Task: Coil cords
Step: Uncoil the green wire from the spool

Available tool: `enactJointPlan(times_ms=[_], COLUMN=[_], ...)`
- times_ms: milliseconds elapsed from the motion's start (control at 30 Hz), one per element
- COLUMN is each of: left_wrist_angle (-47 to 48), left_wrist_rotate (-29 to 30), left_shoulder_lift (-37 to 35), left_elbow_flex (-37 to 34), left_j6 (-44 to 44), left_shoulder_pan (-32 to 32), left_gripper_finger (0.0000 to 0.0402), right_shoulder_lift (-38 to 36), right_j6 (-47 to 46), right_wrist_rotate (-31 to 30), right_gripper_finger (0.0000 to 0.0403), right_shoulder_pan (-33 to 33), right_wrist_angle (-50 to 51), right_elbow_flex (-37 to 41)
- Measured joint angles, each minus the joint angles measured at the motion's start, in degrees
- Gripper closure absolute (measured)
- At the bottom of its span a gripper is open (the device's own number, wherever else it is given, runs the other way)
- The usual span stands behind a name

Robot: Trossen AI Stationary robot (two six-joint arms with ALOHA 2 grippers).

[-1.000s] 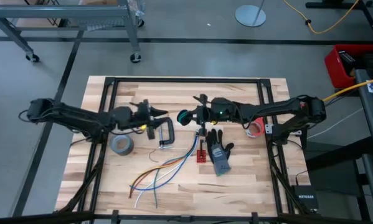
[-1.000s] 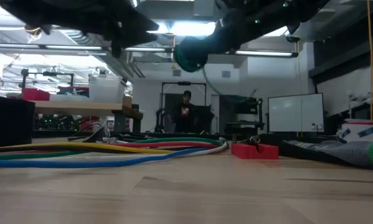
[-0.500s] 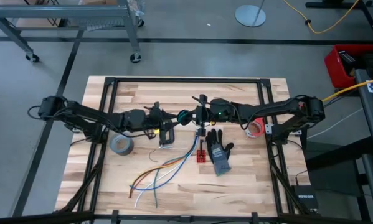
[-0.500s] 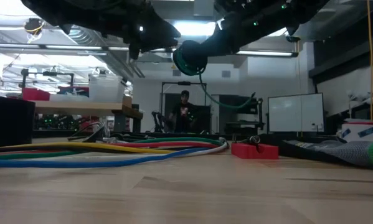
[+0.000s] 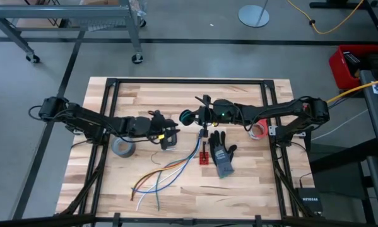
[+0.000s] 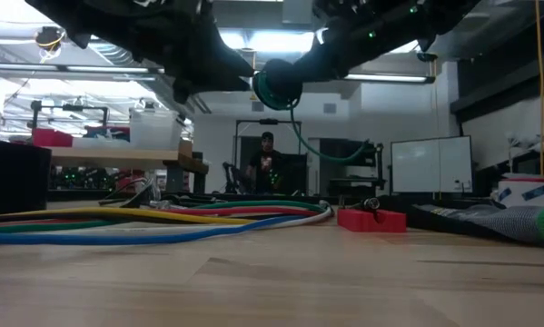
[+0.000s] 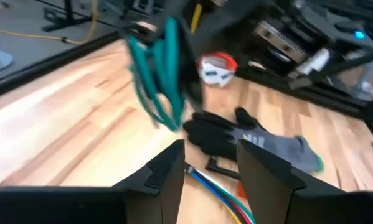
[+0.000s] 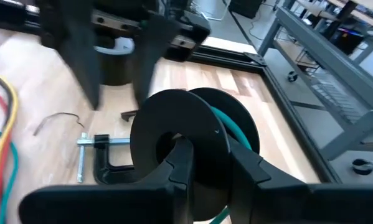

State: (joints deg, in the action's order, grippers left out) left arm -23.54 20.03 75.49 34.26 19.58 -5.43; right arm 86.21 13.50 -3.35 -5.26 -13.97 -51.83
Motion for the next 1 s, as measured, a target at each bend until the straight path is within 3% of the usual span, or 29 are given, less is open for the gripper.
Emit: enactJointPlan(times_ms=[467, 900, 1000], left_wrist_angle=[-4.2, -10.2, -10.2], left_wrist_rotate=[2.9, 4.2, 4.3], left_shoulder_lift=[0.0, 0.0, 0.0], left_elbow_flex=[0.0, 0.0, 0.0], left_j6=[-1.2, -3.5, -3.5], left_shoulder_pan=[0.2, 0.3, 0.3], left_gripper_finger=[0.0263, 0.0264, 0.0279], right_shoulder_lift=[0.0, -0.1, -0.1], right_j6=[-2.7, -2.8, -2.8], right_wrist_rotate=[2.0, 1.9, 1.9], right_gripper_finger=[0.0346, 0.0346, 0.0346], right_shoulder_pan=[0.0, 0.0, 0.0], right_wrist_angle=[-11.4, -15.5, -15.9], right_elbow_flex=[0.0, 0.0, 0.0])
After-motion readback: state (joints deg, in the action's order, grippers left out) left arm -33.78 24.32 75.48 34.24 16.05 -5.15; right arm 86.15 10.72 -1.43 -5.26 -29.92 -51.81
